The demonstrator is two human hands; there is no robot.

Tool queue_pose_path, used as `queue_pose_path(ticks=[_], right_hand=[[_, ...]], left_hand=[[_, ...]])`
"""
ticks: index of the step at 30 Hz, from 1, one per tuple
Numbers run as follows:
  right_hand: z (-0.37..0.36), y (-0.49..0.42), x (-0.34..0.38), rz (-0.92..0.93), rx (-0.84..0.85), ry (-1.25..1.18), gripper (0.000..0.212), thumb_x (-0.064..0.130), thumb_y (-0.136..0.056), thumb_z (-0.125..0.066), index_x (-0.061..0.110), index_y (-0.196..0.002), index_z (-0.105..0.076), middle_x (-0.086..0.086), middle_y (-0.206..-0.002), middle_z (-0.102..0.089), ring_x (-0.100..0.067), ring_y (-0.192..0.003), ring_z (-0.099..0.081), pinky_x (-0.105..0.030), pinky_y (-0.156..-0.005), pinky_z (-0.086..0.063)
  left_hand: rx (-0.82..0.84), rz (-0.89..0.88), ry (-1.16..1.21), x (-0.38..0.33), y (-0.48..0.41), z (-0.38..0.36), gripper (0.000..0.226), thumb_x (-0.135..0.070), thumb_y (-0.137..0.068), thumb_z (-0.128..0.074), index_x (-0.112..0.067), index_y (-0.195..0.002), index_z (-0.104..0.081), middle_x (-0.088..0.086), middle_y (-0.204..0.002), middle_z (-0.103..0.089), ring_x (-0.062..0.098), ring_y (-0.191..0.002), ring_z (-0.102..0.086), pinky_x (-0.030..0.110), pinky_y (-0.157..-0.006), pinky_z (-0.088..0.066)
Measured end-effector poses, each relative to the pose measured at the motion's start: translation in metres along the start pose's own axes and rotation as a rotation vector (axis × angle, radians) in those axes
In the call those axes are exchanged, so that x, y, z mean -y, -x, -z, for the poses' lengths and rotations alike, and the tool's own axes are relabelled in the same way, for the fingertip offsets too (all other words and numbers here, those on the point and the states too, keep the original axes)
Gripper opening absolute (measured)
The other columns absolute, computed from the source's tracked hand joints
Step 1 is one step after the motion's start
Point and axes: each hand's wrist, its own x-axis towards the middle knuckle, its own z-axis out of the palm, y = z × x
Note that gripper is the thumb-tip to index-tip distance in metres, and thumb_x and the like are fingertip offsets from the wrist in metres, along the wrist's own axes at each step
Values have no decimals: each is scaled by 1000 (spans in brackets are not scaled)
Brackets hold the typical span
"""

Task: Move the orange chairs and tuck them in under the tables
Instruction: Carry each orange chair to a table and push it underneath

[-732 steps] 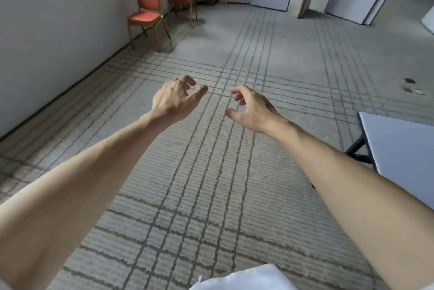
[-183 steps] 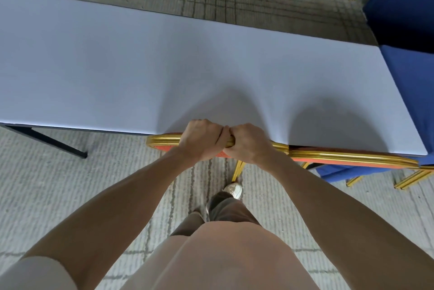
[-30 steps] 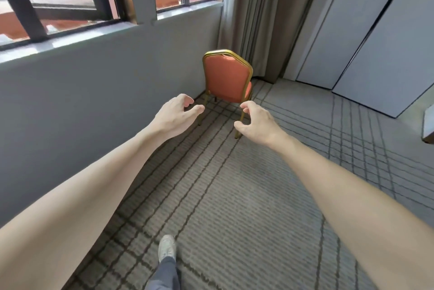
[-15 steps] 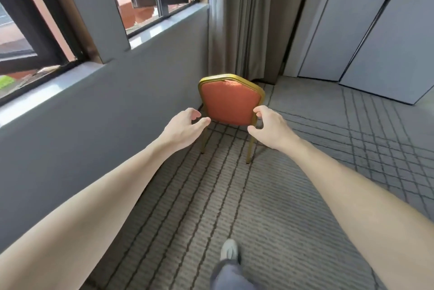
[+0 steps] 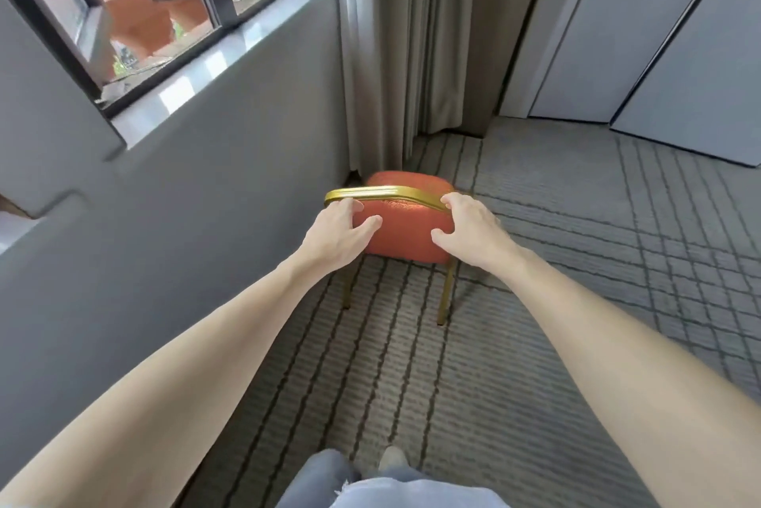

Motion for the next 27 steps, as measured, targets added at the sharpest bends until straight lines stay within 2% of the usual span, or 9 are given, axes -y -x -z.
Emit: queue_pose_path(ticks=[6,10,13,16,18,20,22,24,27], right_hand=[[-35,-102,-4,-57,82,34,65,36,-89,-65,13,-144,-41,-7,-139,-52,-25,-130,-47,-41,-104,-43],[-60,-159,-10,-127,122,64,67,34,-87,-69,14,-144,-41,-7,-137,-53,-26,-128,-47,-41,-104,-42],[-74,-193,-16,-143,196,118,59,34,-85,-70,16,-137,-48,-5,-129,-57,-26,-123,-50,-42,-100,-44],[-77,-217,-21,-78,281,165,23,33,-82,-69,25,-103,-63,3,-100,-63,-23,-104,-56,-35,-76,-43],[-73,-227,-21,-28,392,175,12,30,-77,-69,26,-86,-62,6,-82,-61,-21,-87,-57,-32,-65,-38],[-66,-241,-24,-17,483,149,13,29,-73,-70,27,-83,-62,6,-77,-60,-20,-74,-57,-32,-59,-38],[-54,-257,-31,-23,499,109,13,30,-71,-70,28,-75,-59,5,-72,-59,-19,-67,-56,-32,-55,-40],[-39,-273,-38,-42,468,61,12,31,-71,-70,27,-73,-59,5,-69,-59,-15,-64,-54,-32,-54,-39],[-9,-311,-48,-45,359,-8,12,32,-72,-71,24,-77,-63,7,-68,-59,-12,-64,-55,-31,-54,-40]], left_hand=[[87,-74,-57,14,-121,-17,61,-48,-97,-45,-12,-146,-43,9,-150,-45,24,-137,-41,40,-112,-35],[249,-136,-92,30,-192,-45,57,-43,-101,-41,-9,-146,-42,13,-148,-46,27,-137,-41,40,-110,-32],[331,-197,-175,38,-235,-58,48,-49,-97,-33,-17,-119,-62,7,-119,-65,30,-114,-57,46,-96,-44],[392,-297,-228,41,-261,-67,43,-51,-91,-26,-22,-77,-54,-2,-80,-60,31,-86,-60,47,-78,-49],[473,-342,-257,34,-271,-66,46,-48,-95,-26,-19,-85,-60,3,-87,-64,31,-85,-59,48,-79,-49],[557,-431,-347,26,-289,-65,39,-37,-102,-28,-16,-108,-61,9,-101,-64,34,-91,-60,49,-81,-50],[550,-563,-459,14,-311,-63,33,-28,-104,-30,-12,-120,-55,13,-105,-61,38,-91,-60,47,-74,-50],[486,-636,-478,1,-328,-58,34,-26,-103,-30,-5,-114,-54,16,-97,-60,38,-82,-61,45,-62,-47],[383,-724,-504,-19,-372,-49,56,-35,-91,-9,-3,-100,-54,16,-86,-58,38,-71,-60,41,-51,-44]])
